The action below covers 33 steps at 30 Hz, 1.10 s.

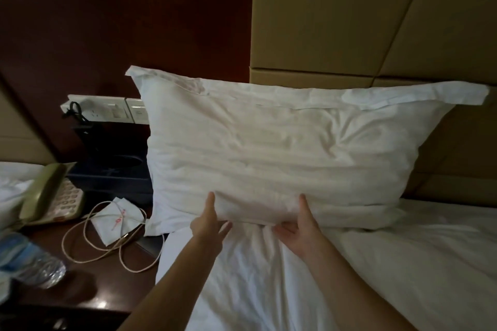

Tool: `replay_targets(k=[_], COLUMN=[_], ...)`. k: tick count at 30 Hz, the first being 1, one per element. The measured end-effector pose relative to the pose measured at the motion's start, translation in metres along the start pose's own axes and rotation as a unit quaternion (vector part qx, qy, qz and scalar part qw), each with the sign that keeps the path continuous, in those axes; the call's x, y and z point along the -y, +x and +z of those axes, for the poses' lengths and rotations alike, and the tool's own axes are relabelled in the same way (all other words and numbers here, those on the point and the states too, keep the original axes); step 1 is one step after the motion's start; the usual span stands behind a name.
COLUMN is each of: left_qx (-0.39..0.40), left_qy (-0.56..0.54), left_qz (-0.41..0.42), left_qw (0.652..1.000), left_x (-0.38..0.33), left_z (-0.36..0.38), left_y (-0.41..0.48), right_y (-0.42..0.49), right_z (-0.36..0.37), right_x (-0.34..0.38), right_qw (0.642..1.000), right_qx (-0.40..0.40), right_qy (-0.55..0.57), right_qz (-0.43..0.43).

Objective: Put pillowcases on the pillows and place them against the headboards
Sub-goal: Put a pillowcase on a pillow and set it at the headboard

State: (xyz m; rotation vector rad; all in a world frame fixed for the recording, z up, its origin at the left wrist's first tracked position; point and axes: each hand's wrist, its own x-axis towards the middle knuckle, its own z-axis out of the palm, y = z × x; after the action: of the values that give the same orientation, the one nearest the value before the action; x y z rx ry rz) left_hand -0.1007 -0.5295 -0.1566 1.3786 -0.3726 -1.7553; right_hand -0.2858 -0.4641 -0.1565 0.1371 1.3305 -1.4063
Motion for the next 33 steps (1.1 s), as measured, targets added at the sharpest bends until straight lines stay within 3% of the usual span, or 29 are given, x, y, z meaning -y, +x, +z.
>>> replay_targets(k=[2, 5, 8, 12, 17, 26, 30, 33], left_qx=[0.011, 0.054, 0.045, 0.006, 0.086, 0.067, 0.058, 0.024], left_qy=[-0.074, -0.082, -0.107, -0.108, -0.083, 0.01, 0.002, -0.003], left_qz=[-0.03, -0.069, -0.094, -0.102, -0.098, -0.126, -0.115, -0.085], left_qw=[0.997, 0.993, 0.989, 0.989, 0.988, 0.99, 0.992, 0.996], left_x=[-0.005, -0.021, -0.032, -0.036, -0.049, -0.062, -0.075, -0.084], left_z=[0.006, 0.013, 0.023, 0.041, 0.06, 0.019, -0.003, -0.017], left_y=[0.001, 0.005, 0.011, 0.027, 0.045, 0.061, 0.051, 0.039], right_y=[-0.003, -0.01, 0.0, 0.01, 0.016, 0.015, 0.008, 0.0], right_z=[0.003, 0.011, 0.015, 0.022, 0.033, 0.033, 0.038, 0.06], right_x=[0.009, 0.033, 0.046, 0.055, 0.069, 0.057, 0.033, 0.012], right_qw=[0.996, 0.986, 0.98, 0.978, 0.966, 0.979, 0.988, 0.986], right_qx=[0.032, 0.051, 0.106, 0.121, 0.177, 0.12, 0.051, 0.093], right_qy=[0.086, 0.157, 0.167, 0.166, 0.179, 0.159, 0.146, 0.138], right_qz=[0.002, -0.017, -0.036, -0.043, -0.057, -0.049, -0.015, 0.022])
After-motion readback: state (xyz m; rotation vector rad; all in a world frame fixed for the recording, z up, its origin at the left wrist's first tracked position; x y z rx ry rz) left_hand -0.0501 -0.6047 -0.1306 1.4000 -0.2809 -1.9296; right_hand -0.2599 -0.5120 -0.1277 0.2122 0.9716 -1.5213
